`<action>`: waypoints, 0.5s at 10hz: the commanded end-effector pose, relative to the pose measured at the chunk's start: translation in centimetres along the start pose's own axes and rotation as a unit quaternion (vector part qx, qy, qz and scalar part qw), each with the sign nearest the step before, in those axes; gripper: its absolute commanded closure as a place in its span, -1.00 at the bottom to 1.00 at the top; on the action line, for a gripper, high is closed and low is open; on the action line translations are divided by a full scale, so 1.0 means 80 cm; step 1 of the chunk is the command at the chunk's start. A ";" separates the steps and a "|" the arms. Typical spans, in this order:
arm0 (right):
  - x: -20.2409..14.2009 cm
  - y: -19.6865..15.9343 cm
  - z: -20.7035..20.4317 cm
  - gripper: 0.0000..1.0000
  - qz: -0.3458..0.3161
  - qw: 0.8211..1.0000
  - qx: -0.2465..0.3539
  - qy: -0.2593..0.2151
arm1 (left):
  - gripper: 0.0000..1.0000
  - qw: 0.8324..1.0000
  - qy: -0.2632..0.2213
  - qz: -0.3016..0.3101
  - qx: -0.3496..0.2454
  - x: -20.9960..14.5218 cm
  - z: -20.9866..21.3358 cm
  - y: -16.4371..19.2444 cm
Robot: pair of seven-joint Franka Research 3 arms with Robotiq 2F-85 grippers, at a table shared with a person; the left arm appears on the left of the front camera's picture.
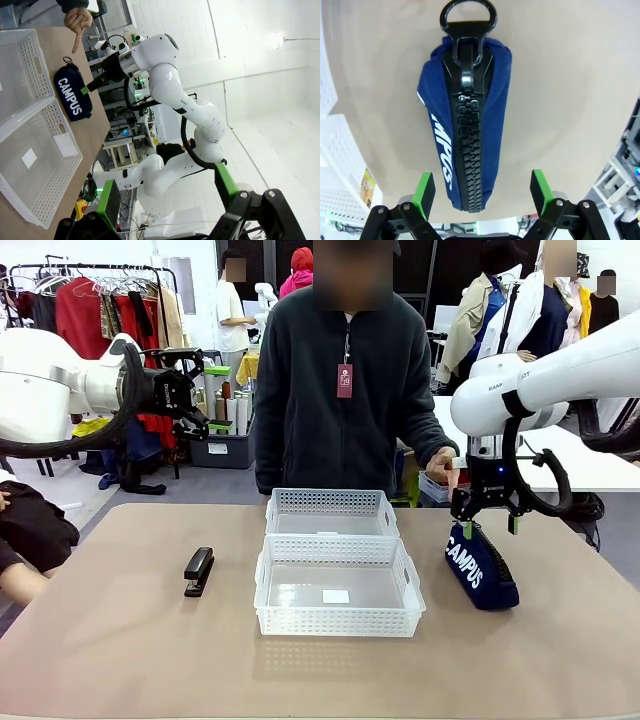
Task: Distribute items into two baskets.
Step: Pick up the Pencil pouch that the person points to.
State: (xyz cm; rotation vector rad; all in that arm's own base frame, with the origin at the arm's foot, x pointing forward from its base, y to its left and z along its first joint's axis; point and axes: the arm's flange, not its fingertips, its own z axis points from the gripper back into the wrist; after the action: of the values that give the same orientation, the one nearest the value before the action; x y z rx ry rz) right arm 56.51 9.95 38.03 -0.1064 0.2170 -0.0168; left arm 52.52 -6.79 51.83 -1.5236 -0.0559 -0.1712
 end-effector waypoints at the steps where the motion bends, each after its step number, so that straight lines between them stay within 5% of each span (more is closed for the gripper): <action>1: -0.007 -0.002 -0.011 -1.00 0.022 0.999 0.026 -0.005 | -1.00 1.000 0.000 -0.002 0.000 0.000 0.000 -0.002; 2: -0.008 0.002 -0.019 -1.00 0.029 0.999 0.033 -0.014 | -1.00 1.000 0.000 -0.002 0.000 0.000 0.000 -0.002; 5: -0.009 0.004 -0.024 0.10 0.038 0.998 0.032 -0.046 | -1.00 1.000 0.000 -0.002 0.000 0.000 0.000 -0.002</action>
State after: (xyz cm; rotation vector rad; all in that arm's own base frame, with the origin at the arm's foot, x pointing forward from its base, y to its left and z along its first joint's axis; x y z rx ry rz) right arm 56.37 10.45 36.13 -0.0715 0.1533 0.0318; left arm 52.53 -6.79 51.82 -1.5237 -0.0558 -0.1711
